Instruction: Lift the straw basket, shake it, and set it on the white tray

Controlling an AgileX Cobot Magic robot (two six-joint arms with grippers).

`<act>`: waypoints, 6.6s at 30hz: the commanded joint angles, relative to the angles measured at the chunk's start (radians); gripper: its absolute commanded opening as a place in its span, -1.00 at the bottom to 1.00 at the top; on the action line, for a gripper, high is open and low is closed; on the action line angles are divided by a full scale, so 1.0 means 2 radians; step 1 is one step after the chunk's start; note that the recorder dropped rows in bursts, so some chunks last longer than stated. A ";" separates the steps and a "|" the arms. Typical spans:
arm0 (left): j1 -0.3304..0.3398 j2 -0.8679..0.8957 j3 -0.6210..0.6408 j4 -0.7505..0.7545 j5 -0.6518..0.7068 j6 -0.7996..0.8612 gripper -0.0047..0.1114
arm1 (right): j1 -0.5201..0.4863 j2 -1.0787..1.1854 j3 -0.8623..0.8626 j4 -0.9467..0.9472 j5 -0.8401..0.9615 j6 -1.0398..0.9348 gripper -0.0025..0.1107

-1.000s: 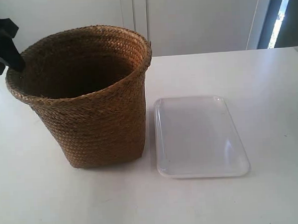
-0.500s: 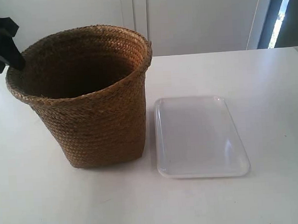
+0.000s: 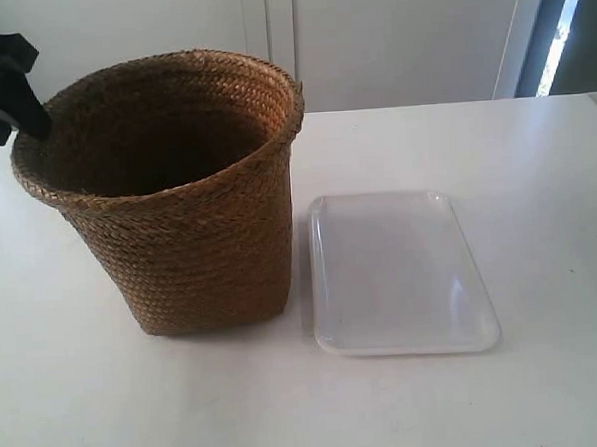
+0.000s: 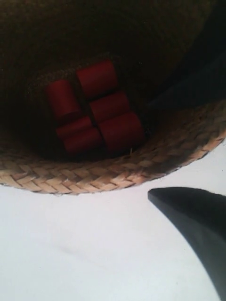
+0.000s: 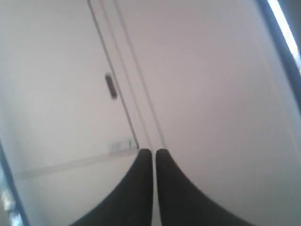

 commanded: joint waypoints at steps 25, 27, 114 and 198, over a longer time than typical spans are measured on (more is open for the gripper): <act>0.001 -0.002 -0.002 -0.030 -0.046 0.001 0.03 | 0.051 0.390 -0.262 0.037 0.406 0.013 0.31; 0.001 -0.002 -0.002 -0.031 -0.042 0.001 0.03 | 0.067 0.390 -0.262 0.012 0.406 0.016 0.32; 0.001 0.060 -0.002 -0.088 -0.009 0.037 0.36 | 0.169 0.569 -0.362 -0.072 0.415 0.117 0.52; -0.105 -0.274 0.328 -0.096 -0.346 0.037 -0.92 | 0.247 0.305 -0.039 -0.219 0.220 0.114 -0.96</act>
